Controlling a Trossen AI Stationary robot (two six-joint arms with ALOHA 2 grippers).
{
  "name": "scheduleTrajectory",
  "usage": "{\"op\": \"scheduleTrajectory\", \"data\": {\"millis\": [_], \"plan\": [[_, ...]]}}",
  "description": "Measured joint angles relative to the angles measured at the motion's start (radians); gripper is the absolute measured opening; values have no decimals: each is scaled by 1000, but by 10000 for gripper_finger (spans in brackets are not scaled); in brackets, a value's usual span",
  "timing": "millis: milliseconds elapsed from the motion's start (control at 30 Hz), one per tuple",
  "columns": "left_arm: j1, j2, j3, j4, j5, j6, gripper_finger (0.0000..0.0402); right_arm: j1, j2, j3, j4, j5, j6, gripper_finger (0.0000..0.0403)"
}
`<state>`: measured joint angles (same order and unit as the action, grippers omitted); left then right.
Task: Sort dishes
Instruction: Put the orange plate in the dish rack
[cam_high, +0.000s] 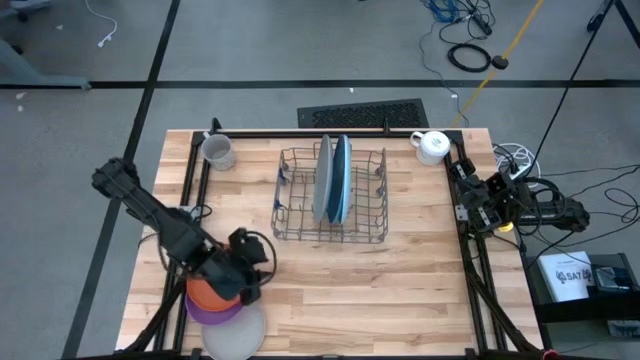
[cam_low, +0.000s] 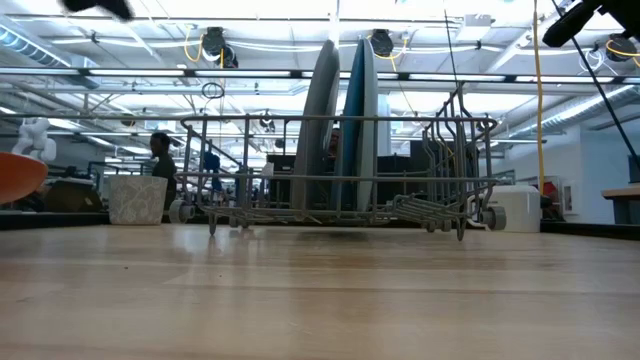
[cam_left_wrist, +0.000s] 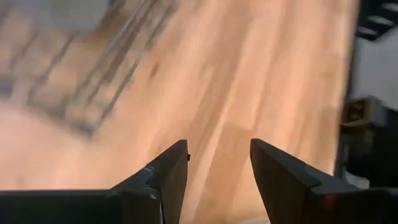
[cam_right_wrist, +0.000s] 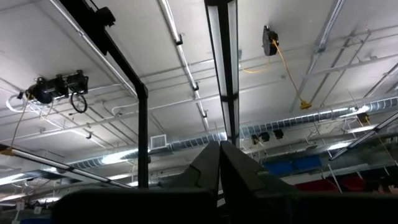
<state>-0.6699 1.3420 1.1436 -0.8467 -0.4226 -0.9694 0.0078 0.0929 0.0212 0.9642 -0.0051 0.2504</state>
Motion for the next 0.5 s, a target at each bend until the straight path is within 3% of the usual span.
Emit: {"op": "scheduleTrajectory", "data": {"millis": [67,133,300,500], "plan": [[-6,19,5,-69,8,-129,176,0,0,0,-3,0,3,9],[-18,30,6,-107,54,-156,176,0,0,0,-6,0,16,9],[-65,37,6,-194,182,101,176,0,0,0,-7,0,23,9],[-54,36,-1,-386,108,355,176,0,0,0,-10,0,23,9]]}}
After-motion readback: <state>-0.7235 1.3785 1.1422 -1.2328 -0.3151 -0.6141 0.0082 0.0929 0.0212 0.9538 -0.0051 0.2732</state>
